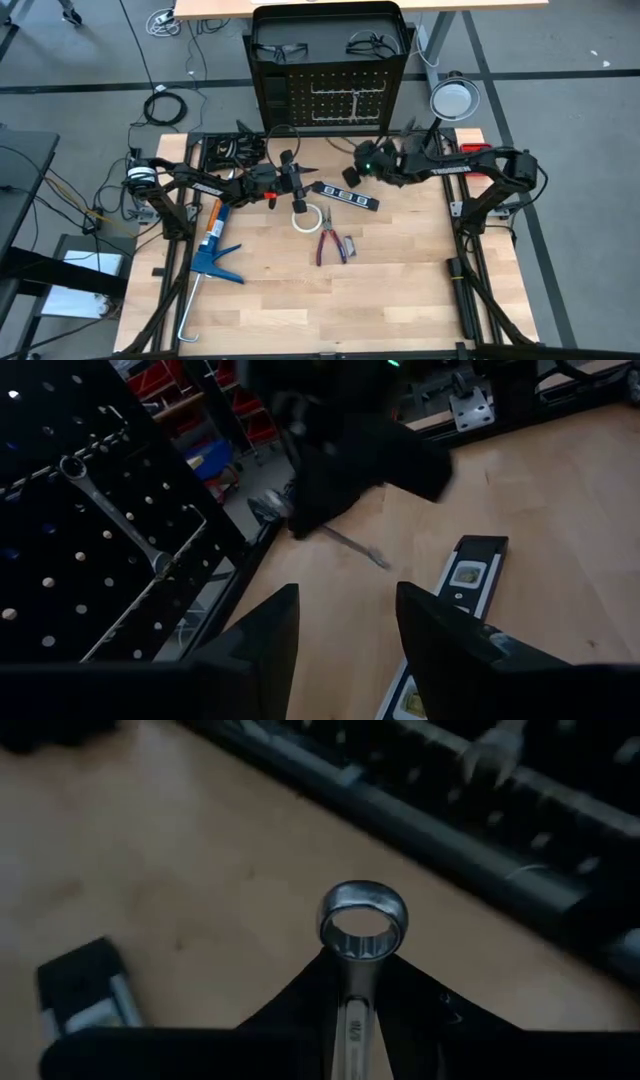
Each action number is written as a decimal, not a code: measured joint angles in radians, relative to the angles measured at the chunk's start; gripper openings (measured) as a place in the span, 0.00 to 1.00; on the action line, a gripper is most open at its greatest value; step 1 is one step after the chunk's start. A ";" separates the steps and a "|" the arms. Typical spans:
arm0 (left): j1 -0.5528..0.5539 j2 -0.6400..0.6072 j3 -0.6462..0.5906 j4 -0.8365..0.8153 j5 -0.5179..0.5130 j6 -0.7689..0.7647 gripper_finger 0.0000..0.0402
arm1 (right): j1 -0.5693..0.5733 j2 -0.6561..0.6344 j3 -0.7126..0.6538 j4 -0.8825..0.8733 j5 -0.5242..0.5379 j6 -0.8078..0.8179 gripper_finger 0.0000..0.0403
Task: Hang tools onto peg board
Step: Unhang the right silver wrench from the black peg board, then unhang the silver wrench from the black peg board
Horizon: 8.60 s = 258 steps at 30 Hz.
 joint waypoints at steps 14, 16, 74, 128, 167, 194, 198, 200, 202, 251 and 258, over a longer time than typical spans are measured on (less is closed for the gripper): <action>0.000 0.000 0.000 0.003 0.038 -0.036 0.43 | 0.142 0.012 -0.111 0.085 -0.068 0.217 0.18; 0.000 0.000 0.000 0.003 0.043 -0.055 0.43 | 0.153 0.012 -0.111 0.083 -0.075 0.241 0.18; 0.000 0.000 0.000 0.004 0.022 -0.052 0.43 | -0.086 0.381 0.104 1.064 0.424 -0.633 0.44; 0.000 0.000 0.000 0.007 0.013 -0.048 0.43 | -0.257 0.389 0.196 0.955 0.329 -0.334 0.57; 0.000 0.000 0.000 0.007 0.013 -0.026 0.43 | -0.260 0.387 0.196 0.916 0.322 -0.303 0.14; 0.000 0.000 0.000 -0.009 0.014 -0.026 0.43 | -0.259 0.382 0.197 0.897 0.332 -0.377 0.15; 0.000 0.000 0.000 -0.010 0.014 -0.026 0.43 | -0.258 0.381 0.197 0.895 0.337 -0.378 0.15; 0.000 0.000 0.000 -0.012 0.014 -0.026 0.43 | -0.258 0.381 0.197 0.895 0.338 -0.381 0.15; 0.000 0.000 0.000 -0.015 0.014 -0.026 0.43 | -0.257 0.381 0.197 0.894 0.342 -0.383 0.15; 0.000 0.000 0.000 -0.022 0.014 -0.018 0.43 | -0.205 0.379 0.194 0.819 0.392 -0.370 0.27; 0.000 0.000 0.000 -0.024 0.014 -0.018 0.43 | -0.213 0.379 0.192 0.726 0.348 -0.282 0.40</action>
